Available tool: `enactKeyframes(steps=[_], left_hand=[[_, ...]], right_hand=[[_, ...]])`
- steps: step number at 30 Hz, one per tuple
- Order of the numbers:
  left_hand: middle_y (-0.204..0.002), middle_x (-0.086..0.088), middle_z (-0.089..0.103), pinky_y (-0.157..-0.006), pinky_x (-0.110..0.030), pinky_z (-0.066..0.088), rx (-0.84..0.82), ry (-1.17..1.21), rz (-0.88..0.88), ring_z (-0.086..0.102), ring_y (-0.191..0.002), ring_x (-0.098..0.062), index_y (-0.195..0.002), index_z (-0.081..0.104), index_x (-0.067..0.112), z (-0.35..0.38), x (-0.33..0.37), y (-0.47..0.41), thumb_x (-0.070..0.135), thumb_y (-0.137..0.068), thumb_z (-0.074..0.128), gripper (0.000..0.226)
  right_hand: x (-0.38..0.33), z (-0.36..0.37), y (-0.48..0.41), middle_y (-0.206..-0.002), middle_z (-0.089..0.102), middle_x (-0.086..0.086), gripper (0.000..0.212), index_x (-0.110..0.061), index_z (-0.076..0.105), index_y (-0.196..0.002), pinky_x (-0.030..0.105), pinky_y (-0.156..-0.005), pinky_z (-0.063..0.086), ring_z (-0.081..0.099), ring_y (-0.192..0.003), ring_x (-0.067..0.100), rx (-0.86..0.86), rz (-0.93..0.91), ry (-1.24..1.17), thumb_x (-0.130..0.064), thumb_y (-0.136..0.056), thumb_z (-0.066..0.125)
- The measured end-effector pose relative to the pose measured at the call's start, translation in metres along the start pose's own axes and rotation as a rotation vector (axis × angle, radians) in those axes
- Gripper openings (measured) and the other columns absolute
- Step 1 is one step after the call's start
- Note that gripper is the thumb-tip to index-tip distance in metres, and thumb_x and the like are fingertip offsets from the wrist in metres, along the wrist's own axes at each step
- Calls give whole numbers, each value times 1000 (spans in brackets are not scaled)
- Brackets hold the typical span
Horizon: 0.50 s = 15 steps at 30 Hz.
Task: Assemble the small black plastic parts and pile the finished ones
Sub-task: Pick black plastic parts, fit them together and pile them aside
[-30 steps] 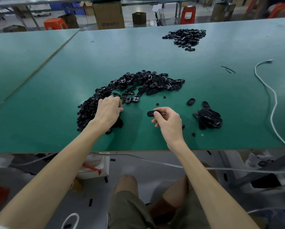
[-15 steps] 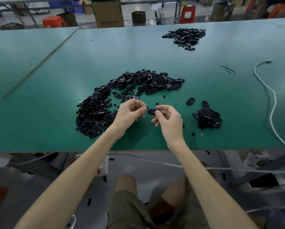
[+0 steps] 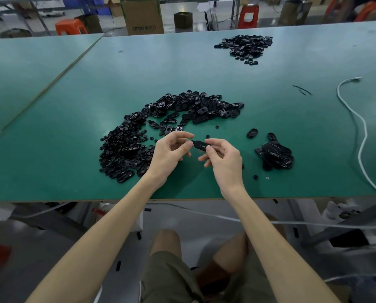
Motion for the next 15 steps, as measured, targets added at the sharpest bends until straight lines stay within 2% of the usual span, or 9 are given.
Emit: enactKeyframes(steps=[4, 9, 15], left_hand=[[-90, -1, 73, -60, -22, 50, 33, 13, 20, 68, -72, -14, -103, 71, 17, -1, 0, 0, 14, -95, 72, 9], [-86, 5, 73, -59, -18, 48, -4, 11, 24, 67, -69, -13, -97, 71, 17, 2, 2, 0, 11, -95, 72, 6], [-83, 3, 72, -64, -14, 49, -71, 44, 22, 66, -68, -9, -97, 70, 10, 6, 5, 1, 7, -92, 75, 8]], right_hand=[[-2, 0, 1, -96, 78, 3, 7, -6, 63, -107, 27, -55, 57, 77, -70, 23, -3, 21, -69, -3, -102, 60], [-2, 2, 1, -96, 80, 1, 5, -10, 55, -106, 27, -51, 57, 78, -70, 23, -34, 25, -84, -9, -103, 59], [-1, 3, 1, -87, 78, 3, 11, -15, 61, -98, 30, -56, 58, 77, -74, 21, -112, -27, -7, -7, -98, 68]])
Point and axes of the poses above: each hand's wrist, its own y-axis away from the middle knuckle, its own z-axis out of the palm, x = y × z, the point moved 2 cm from there along -y, towards the middle knuckle
